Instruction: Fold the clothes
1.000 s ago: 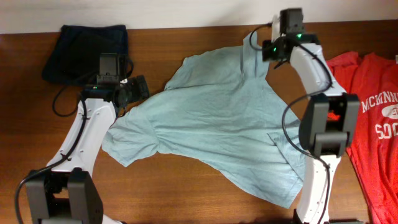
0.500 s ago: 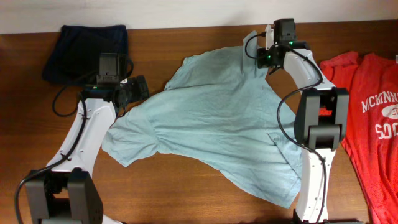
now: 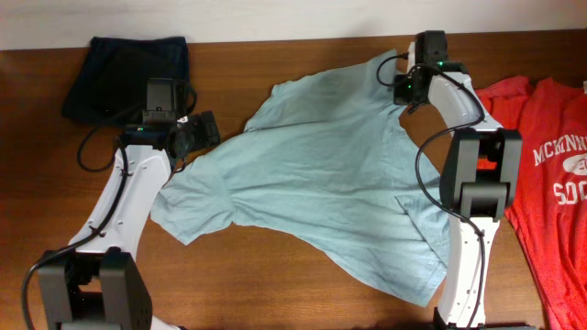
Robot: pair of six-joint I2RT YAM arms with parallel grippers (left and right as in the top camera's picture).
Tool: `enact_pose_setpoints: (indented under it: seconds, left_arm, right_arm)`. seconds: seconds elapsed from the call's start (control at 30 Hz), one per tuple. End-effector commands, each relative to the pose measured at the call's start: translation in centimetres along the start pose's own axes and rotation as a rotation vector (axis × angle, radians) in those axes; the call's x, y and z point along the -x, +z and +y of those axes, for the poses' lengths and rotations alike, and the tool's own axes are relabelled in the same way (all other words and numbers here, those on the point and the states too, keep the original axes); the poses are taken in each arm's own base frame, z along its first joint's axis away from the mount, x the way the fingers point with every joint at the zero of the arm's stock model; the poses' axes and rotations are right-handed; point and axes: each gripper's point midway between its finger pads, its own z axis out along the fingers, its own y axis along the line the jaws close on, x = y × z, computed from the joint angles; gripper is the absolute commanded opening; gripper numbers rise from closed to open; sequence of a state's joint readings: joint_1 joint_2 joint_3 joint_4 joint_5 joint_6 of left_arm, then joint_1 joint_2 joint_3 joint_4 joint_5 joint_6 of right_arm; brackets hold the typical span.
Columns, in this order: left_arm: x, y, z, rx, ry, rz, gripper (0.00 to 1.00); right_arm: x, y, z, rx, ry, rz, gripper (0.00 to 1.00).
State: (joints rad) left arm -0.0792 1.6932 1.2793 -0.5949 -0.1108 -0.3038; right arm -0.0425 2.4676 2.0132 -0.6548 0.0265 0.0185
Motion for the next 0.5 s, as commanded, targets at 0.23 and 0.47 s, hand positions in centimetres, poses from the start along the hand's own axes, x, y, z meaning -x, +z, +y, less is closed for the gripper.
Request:
enact_pose_setpoints:
  seconds: [0.23, 0.47]
  left_arm:
    - [0.2, -0.2, -0.1, -0.005, 0.000, -0.007, 0.99]
    - [0.2, -0.2, -0.1, -0.005, 0.000, -0.007, 0.99]
  right_arm:
    - [-1.5, -0.6, -3.2, -0.121, 0.175, 0.057, 0.04]
    - [3.8, -5.7, -3.0, -0.095, 0.170, -0.085, 0.04]
